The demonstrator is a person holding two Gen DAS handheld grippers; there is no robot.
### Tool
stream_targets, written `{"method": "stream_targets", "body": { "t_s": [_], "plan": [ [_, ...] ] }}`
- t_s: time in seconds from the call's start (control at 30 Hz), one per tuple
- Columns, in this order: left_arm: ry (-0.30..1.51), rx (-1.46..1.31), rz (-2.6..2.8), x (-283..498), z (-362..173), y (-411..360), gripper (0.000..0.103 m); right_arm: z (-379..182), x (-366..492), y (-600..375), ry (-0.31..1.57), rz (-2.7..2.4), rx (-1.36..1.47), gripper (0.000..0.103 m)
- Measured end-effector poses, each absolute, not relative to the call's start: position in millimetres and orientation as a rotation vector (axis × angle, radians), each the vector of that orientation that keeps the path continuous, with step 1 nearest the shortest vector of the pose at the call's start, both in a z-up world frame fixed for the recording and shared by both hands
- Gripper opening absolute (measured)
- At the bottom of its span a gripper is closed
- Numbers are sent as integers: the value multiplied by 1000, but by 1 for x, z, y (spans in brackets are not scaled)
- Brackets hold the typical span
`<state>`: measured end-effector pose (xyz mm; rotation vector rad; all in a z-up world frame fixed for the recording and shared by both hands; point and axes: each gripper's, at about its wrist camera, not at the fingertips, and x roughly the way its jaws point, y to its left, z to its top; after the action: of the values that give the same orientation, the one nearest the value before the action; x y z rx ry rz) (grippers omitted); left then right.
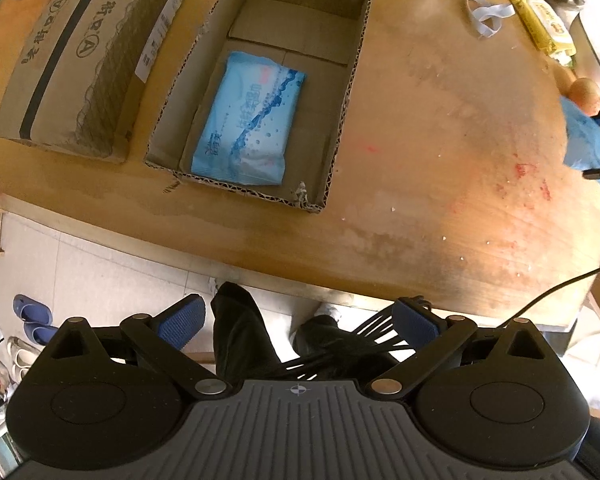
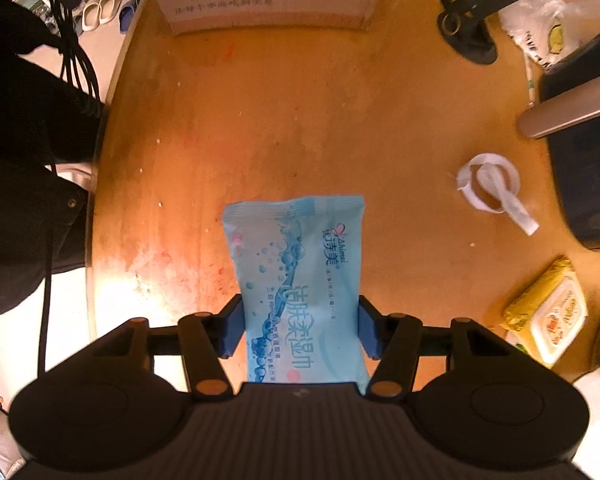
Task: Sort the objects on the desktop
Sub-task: 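Lift the held packet and carry it toward the open box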
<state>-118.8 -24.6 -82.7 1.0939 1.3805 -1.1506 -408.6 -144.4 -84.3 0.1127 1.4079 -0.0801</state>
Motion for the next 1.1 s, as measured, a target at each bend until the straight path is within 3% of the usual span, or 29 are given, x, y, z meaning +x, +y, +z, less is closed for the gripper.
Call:
{"method": "stream_targets", "body": {
  "t_s": [0.4,1.1],
  "plan": [
    [1377,1076,-1166,-113,-78,-26,103,-38,-406,-156,1384,-101,92,60],
    [1386,1069,-1156,-85,-76,-18,103,-44,-362,-154,1359,-87,96,60]
  ]
}}
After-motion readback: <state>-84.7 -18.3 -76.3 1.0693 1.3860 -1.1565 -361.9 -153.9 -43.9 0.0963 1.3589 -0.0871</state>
